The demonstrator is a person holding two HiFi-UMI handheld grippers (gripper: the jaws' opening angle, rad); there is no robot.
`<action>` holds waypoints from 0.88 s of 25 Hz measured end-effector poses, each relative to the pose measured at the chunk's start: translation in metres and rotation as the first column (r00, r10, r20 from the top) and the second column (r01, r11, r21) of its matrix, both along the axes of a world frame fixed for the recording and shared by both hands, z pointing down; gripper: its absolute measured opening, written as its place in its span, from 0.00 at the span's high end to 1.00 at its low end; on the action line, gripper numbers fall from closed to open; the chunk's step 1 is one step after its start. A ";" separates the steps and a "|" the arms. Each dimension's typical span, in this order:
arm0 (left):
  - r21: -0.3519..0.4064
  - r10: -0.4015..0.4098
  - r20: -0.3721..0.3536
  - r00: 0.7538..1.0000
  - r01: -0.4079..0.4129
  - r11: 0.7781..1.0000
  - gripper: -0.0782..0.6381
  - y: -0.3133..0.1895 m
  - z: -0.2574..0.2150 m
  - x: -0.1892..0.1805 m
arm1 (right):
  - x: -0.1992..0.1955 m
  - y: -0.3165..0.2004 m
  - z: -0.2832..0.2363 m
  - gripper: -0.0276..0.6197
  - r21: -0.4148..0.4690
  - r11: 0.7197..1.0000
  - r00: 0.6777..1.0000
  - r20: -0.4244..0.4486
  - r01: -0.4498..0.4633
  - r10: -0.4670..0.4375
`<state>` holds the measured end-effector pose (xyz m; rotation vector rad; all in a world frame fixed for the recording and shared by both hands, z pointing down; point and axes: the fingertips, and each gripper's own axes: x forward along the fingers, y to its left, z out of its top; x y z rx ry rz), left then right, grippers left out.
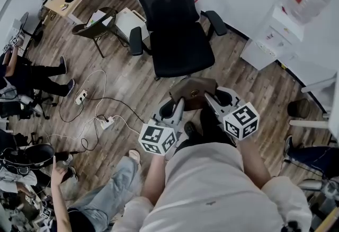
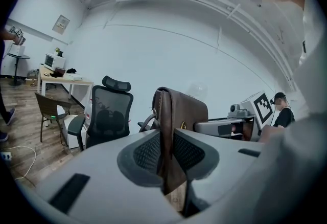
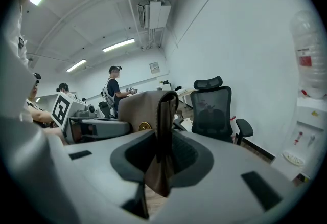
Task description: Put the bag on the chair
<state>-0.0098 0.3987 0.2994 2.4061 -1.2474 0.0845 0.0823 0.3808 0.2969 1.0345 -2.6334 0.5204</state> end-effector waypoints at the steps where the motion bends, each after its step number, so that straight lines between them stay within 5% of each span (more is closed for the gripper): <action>1: -0.004 0.000 -0.001 1.000 0.000 1.000 0.81 0.000 0.001 0.000 | 0.000 -0.001 0.001 0.85 -0.004 1.000 1.000 -0.001 -0.001 0.001; 22: -0.058 -0.022 0.021 1.000 0.024 0.998 0.81 -0.089 0.005 0.005 | 0.003 -0.095 0.006 0.84 -0.049 0.997 0.998 -0.009 0.060 -0.061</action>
